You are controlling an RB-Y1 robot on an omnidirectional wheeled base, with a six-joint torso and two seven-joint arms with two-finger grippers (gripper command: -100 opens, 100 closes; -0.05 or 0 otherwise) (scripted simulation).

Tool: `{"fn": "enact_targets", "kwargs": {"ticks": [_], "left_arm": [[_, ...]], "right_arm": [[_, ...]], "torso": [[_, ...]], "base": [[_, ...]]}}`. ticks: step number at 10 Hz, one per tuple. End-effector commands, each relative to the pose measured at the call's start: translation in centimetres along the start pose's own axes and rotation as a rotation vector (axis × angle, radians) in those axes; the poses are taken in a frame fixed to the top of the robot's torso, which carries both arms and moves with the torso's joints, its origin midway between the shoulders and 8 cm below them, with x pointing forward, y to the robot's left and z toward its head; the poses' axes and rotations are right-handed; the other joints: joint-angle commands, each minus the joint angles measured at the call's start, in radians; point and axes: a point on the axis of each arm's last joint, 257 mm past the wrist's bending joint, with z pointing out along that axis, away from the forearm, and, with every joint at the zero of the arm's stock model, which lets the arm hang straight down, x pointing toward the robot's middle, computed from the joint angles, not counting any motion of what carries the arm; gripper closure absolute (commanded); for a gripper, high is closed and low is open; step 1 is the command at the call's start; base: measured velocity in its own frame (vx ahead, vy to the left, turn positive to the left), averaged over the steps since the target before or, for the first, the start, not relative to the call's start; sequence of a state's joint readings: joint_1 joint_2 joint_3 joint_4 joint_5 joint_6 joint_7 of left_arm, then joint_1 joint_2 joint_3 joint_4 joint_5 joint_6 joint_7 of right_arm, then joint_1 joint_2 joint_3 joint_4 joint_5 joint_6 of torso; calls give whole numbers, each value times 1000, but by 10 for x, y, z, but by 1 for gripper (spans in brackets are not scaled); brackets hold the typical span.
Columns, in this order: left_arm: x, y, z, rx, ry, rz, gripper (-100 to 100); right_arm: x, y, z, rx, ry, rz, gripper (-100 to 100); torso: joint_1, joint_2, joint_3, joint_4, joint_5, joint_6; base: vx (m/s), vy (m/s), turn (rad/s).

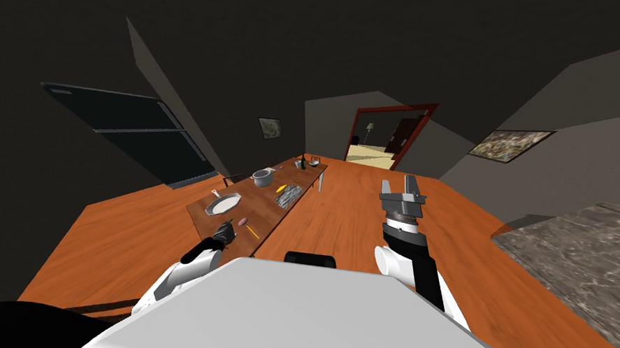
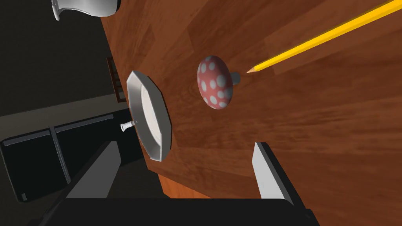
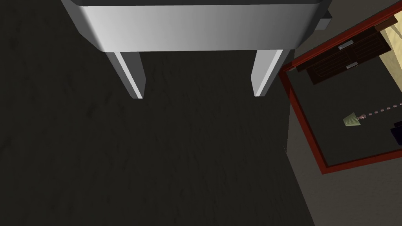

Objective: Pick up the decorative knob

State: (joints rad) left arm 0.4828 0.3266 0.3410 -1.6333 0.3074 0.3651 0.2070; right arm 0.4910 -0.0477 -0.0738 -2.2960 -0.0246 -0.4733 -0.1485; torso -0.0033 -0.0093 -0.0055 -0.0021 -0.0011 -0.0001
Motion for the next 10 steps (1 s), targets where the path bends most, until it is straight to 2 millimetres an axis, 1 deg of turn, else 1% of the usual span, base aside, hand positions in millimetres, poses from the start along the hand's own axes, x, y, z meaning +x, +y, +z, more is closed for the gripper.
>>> {"fn": "enact_targets", "kwargs": {"ticks": [1,2,3,4,5,7,8,9,10], "left_arm": [[-11,8,-2,-35,-20,-17,-100],[-31,18,1,-74,-54,-50,-100],[-31,20,0,-84,-57,-51,-100],[-50,30,1,-128,-91,-86,-100],[-50,31,1,-131,-91,-87,-100],[-84,47,1,-203,-153,-162,-100],[-85,50,0,-212,-156,-162,-100],[-100,59,-2,-248,-185,-201,-100],[-100,59,-2,-248,-185,-201,-100]], "right_arm": [[0,0,0,0,0,0,0],[0,0,0,0,0,0,0],[0,0,0,0,0,0,0],[0,0,0,0,0,0,0],[0,0,0,0,0,0,0],[0,0,0,0,0,0,0],[0,0,0,0,0,0,0],[0,0,0,0,0,0,0],[0,0,0,0,0,0,0]], "torso": [[0,0,0,0,0,0],[0,1,0,0,0,0],[1,1,0,0,0,0],[2,2,1,0,0,0],[1,0,0,0,0,0],[1,2,1,0,0,0],[0,-1,-1,0,0,0],[1,-1,-1,0,0,0],[1,-1,-1,0,0,0]], "base": [[134,-63,16],[141,-54,18],[110,-37,12],[145,-53,8],[117,-53,10],[146,-66,25],[157,-54,12],[159,-50,9],[107,-32,12]]}}
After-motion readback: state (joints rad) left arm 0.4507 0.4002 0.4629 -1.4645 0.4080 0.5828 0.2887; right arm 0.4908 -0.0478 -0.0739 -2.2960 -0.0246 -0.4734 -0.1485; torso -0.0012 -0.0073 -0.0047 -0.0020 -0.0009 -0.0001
